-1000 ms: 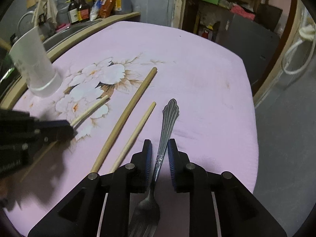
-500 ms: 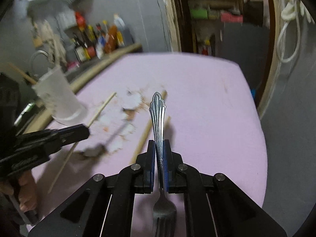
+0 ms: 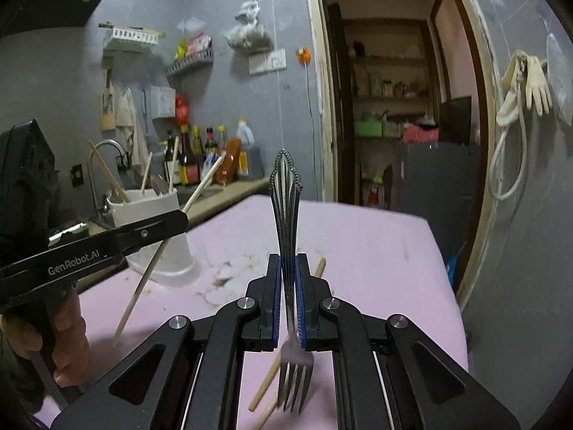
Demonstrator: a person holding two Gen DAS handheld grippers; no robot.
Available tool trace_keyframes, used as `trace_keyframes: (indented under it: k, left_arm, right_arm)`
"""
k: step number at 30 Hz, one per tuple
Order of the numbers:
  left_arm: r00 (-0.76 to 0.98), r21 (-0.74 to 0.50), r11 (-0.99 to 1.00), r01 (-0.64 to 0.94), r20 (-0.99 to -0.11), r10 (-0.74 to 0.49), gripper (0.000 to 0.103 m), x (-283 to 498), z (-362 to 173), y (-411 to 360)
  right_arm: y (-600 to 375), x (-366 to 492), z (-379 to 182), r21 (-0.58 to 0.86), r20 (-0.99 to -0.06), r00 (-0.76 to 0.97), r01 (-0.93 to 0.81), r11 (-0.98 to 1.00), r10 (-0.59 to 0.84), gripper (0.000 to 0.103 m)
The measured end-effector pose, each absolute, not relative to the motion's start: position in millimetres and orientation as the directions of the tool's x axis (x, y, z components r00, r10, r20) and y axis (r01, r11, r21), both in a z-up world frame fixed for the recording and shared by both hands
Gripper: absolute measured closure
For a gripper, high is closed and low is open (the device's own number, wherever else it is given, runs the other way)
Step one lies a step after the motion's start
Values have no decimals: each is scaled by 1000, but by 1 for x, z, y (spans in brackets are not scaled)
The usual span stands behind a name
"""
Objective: Organize utensils
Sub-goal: 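Lift the chopstick with the left tool while the right raises the fork toward the holder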
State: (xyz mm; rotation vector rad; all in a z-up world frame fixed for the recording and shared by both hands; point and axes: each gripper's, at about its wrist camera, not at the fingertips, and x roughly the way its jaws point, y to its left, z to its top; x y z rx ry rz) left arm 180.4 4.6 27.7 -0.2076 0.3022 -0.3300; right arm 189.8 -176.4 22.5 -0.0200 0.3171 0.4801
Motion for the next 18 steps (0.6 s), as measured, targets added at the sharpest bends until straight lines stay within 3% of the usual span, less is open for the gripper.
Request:
trace_keyframes:
  k: [18]
  left_arm:
    - [958,-207,947,247,-96,-271,100,155,51,20]
  right_arm:
    - [-180,185,46,88,-181,865,-460,884,468,98]
